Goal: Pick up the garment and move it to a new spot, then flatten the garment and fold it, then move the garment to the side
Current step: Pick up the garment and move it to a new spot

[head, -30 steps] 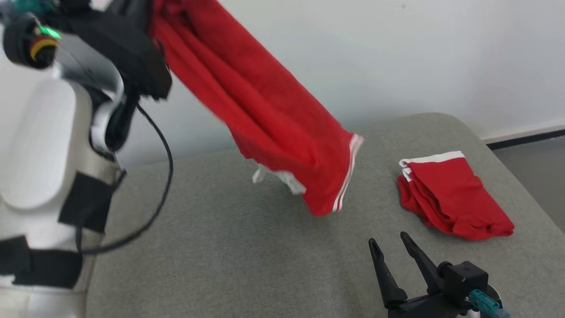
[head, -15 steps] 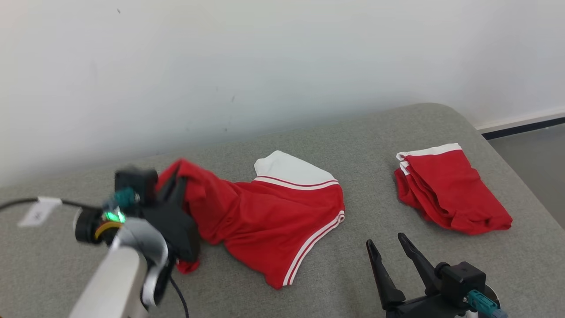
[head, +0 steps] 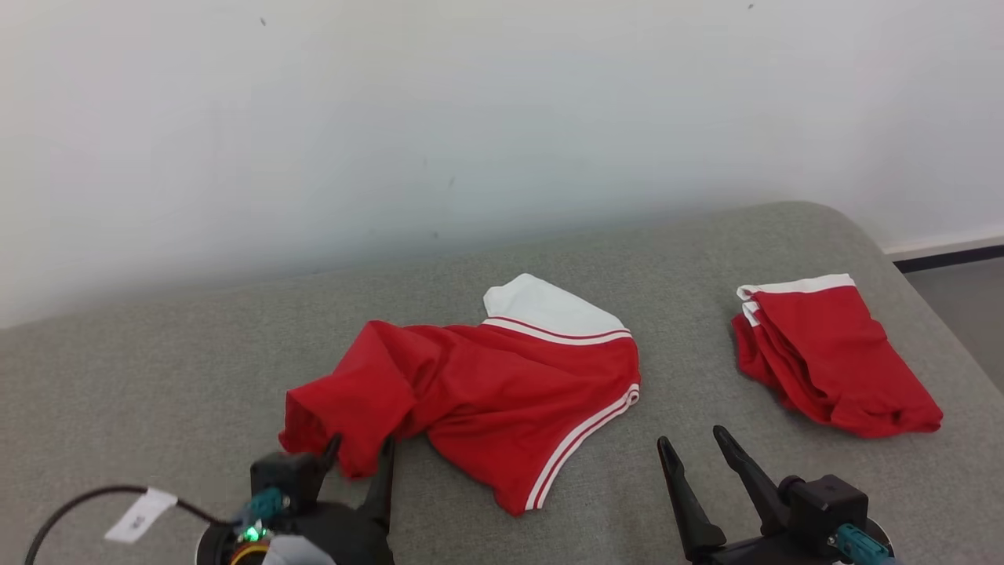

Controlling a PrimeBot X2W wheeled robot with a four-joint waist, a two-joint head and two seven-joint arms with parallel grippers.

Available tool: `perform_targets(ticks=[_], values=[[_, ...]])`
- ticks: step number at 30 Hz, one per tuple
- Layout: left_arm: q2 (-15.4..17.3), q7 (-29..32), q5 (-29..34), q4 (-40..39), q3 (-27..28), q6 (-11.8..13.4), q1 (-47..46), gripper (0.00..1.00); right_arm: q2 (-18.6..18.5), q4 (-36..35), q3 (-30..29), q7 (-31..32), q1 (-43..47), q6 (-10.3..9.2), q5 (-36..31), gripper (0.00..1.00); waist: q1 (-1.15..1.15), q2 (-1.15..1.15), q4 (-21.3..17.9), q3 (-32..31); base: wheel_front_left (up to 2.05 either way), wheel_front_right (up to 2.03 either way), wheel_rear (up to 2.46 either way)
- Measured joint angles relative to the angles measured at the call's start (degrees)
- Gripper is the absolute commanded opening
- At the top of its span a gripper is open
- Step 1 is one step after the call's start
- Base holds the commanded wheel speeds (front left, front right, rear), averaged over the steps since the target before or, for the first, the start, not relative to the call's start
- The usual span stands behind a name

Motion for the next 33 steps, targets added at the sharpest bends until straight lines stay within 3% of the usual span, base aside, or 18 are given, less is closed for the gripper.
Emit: perform_targets(ticks=[7, 12, 17, 23, 33], values=[[0.5, -7.2, 1.1, -6.1, 1.2, 2.9, 7.0, 1.00, 0.0, 0.1, -1.4, -0.3, 1.4, 0.00, 0.2, 1.00, 0.00, 0.00, 1.8, -1.2, 0.00, 0.00, 0.00], [1.3, -8.6, 4.1, -16.7, 4.4, 6.5, 14.4, 1.00, 0.0, 0.1, -1.9, -0.9, 1.6, 0.00, 0.4, 1.00, 0.00, 0.00, 3.2, -2.0, 0.00, 0.00, 0.00], [1.0, -8.7, 7.5, -27.2, 8.9, 7.6, 21.8, 1.00, 0.0, 0.4, -3.0, -1.4, 2.1, 0.00, 0.4, 1.00, 0.00, 0.00, 4.5, -2.8, 0.00, 0.00, 0.00], [-0.3, -8.7, 9.2, -33.2, 14.6, 6.6, 28.4, 1.00, 0.0, 1.6, -5.5, -2.9, 2.3, 0.00, 0.4, 1.00, -0.01, 0.00, 5.5, -3.5, 0.00, 0.00, 0.00], [-0.7, -8.7, 11.5, -31.1, 19.2, 4.0, 33.1, 1.00, 0.0, 8.2, -8.2, -4.9, 2.3, 0.00, -2.1, 1.00, -0.01, 0.00, 6.6, -4.2, 0.00, 0.00, 0.00]])
